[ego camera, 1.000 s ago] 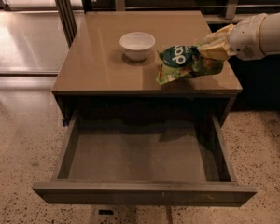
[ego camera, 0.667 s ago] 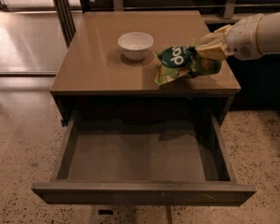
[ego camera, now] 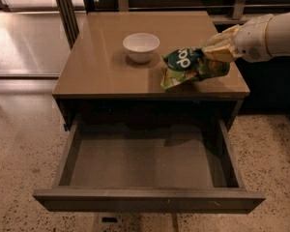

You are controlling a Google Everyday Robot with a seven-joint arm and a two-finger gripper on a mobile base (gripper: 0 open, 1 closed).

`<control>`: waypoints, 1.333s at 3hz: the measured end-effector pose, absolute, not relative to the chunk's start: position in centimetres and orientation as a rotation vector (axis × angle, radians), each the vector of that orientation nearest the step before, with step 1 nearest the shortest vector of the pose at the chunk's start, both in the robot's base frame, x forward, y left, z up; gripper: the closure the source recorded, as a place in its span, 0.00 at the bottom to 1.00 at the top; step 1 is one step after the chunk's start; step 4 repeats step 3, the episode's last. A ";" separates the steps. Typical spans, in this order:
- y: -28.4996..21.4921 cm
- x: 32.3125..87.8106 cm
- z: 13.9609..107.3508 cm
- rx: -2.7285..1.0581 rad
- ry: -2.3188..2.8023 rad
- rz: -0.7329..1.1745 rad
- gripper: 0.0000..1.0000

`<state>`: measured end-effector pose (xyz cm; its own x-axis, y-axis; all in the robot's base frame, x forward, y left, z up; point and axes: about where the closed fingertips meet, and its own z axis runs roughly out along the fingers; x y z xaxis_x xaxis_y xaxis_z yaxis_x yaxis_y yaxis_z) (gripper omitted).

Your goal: Pick green rice chip bag from top drawer and place on counter

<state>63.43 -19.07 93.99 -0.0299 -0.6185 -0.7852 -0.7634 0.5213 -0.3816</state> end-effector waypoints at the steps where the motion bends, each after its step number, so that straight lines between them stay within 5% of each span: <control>1: -19.1 63.4 94.0 -1.170 1.726 0.175 0.13; 2: -19.1 63.4 94.0 -1.170 1.726 0.175 0.00; 4: -19.1 63.4 94.0 -1.170 1.726 0.175 0.00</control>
Offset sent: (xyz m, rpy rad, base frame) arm 0.0000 0.0000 0.0000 0.0000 0.0000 0.0001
